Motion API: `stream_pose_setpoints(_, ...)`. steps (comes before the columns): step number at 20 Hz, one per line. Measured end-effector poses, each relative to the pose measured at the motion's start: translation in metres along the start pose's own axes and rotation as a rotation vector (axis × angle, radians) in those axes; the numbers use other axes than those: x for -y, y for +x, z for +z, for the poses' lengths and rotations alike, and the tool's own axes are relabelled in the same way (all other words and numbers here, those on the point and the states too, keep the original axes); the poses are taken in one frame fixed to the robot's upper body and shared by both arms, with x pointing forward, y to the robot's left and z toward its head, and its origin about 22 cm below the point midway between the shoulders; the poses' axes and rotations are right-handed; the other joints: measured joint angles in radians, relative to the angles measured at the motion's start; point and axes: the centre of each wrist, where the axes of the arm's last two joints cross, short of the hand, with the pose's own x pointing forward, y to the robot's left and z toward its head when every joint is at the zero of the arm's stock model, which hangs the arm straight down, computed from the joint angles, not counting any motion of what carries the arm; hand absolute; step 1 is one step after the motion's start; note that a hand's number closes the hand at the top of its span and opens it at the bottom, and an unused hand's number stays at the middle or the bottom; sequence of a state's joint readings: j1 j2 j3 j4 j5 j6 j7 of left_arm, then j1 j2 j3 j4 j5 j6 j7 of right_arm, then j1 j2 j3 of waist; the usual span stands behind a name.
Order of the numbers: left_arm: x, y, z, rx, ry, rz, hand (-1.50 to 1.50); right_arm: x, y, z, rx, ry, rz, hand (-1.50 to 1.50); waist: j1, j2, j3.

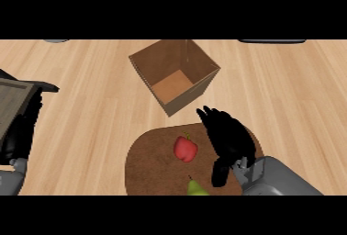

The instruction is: Pick the bell pepper from the cutting board and place it in the cardboard box

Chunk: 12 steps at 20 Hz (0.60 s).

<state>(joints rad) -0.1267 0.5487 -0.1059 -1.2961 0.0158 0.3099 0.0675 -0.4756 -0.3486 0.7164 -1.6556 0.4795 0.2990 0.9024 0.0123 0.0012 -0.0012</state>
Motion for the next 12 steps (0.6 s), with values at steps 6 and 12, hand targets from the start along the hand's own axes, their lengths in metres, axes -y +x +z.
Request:
stream_pose_setpoints(6,-0.004,-0.004,0.001,-0.003,0.006,-0.002,0.0,-0.004,0.023,-0.019,-0.027,0.041,0.035,-1.5,-0.004,-0.001,0.001)
stream_pose_setpoints(12,-0.009,0.0,0.002,0.0,0.009,-0.001,0.0,-0.009,0.028,-0.026,-0.036,0.056,0.052,-1.5,-0.007,-0.002,0.001)
